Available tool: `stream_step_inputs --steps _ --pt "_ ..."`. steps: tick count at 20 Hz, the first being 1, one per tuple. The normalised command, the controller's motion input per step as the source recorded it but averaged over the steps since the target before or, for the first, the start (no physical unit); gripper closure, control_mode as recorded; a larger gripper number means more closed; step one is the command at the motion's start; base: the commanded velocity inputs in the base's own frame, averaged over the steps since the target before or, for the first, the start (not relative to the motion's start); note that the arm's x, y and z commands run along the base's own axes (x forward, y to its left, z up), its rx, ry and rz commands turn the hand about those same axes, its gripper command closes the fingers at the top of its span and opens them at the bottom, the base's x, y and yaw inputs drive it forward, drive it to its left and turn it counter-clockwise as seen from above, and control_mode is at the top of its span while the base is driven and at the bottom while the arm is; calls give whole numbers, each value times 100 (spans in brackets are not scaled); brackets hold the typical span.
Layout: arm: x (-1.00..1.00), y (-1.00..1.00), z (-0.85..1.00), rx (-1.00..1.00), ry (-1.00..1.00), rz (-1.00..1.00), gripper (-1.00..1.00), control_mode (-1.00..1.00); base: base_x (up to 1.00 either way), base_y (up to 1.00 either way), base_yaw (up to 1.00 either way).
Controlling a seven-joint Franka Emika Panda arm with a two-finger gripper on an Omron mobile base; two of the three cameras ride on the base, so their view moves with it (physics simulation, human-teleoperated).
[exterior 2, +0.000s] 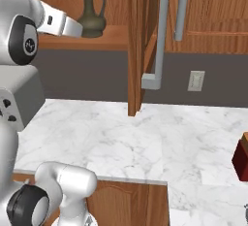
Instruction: Move the mustard and oil and vinegar bottle from the cabinet to the dining counter.
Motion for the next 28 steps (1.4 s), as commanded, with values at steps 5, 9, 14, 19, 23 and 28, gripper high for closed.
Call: stream_step_inputs --steps 5,9,14,19,23,28 --pt "48 0 1 -3 6 0 -100 -100 0 0 0" --pt "46 0 12 0 12 0 -100 -100 0 0 0" --pt "39 7 13 0 5 3 -100 -100 0 0 0" --pt "32 27 6 -4 0 1 -100 -100 0 0 0" --pt "22 24 -1 -3 0 0 -100 -100 0 0 0" --pt "32 3 -4 0 0 0 -100 -100 0 0 0"
